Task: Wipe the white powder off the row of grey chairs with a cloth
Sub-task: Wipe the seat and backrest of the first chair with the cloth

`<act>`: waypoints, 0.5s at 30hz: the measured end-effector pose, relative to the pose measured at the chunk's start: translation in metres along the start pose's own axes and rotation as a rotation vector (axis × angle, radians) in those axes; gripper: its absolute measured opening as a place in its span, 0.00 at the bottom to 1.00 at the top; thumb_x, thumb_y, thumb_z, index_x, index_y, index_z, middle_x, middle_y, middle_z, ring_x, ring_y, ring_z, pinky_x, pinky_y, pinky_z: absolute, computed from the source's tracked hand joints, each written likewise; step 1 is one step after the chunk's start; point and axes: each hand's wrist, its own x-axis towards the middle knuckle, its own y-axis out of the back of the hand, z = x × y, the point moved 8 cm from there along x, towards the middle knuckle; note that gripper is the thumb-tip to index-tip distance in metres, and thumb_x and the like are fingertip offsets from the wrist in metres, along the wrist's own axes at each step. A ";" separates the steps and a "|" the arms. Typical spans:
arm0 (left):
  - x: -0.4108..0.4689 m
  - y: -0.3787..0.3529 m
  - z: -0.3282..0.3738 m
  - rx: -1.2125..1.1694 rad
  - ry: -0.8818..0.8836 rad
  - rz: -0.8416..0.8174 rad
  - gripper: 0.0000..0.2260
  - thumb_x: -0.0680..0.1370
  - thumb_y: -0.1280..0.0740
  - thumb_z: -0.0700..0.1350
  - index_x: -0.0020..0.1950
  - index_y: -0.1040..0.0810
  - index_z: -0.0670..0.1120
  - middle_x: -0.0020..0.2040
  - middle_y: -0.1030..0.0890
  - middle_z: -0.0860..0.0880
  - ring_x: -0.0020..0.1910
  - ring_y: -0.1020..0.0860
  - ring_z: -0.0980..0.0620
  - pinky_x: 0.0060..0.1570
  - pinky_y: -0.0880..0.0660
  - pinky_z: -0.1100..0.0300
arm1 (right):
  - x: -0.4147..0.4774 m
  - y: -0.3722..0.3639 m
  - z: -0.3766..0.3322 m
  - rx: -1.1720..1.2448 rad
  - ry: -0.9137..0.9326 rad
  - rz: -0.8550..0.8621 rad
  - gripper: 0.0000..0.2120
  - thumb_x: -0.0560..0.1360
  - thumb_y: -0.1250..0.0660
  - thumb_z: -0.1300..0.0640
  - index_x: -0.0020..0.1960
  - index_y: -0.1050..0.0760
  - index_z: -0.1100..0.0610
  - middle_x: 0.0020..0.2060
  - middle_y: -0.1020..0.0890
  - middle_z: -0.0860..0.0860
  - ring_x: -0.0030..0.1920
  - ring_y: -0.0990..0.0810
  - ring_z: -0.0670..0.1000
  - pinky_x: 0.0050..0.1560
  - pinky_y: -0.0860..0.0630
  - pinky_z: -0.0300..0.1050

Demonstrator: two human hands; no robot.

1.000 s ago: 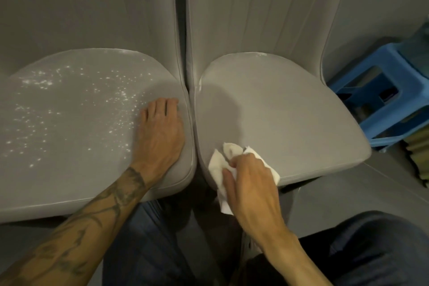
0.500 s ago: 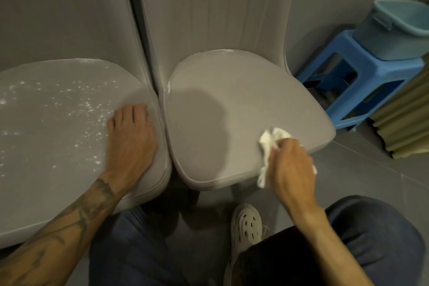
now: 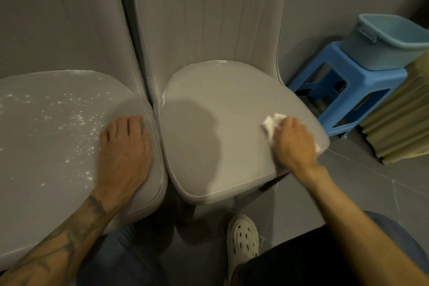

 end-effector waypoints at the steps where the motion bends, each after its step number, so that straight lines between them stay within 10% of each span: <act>1: 0.000 0.001 0.000 0.008 0.005 0.005 0.16 0.84 0.47 0.46 0.65 0.28 0.39 0.56 0.25 0.37 0.53 0.28 0.37 0.57 0.30 0.41 | 0.016 0.004 0.029 -0.035 -0.146 -0.003 0.13 0.83 0.43 0.51 0.56 0.30 0.61 0.53 0.23 0.59 0.47 0.24 0.58 0.49 0.26 0.54; 4: 0.001 0.003 0.003 0.041 -0.007 0.016 0.14 0.84 0.46 0.46 0.63 0.28 0.39 0.54 0.25 0.38 0.51 0.28 0.39 0.54 0.30 0.43 | 0.044 0.016 0.061 0.007 -0.304 -0.013 0.14 0.83 0.44 0.55 0.59 0.31 0.66 0.56 0.25 0.64 0.52 0.25 0.65 0.51 0.28 0.58; 15: 0.005 0.002 0.009 0.080 -0.059 0.011 0.16 0.82 0.42 0.46 0.64 0.25 0.38 0.60 0.23 0.35 0.55 0.24 0.35 0.57 0.29 0.39 | 0.055 -0.026 -0.038 0.151 0.186 -0.153 0.12 0.82 0.41 0.51 0.60 0.29 0.57 0.56 0.25 0.55 0.52 0.28 0.54 0.57 0.28 0.54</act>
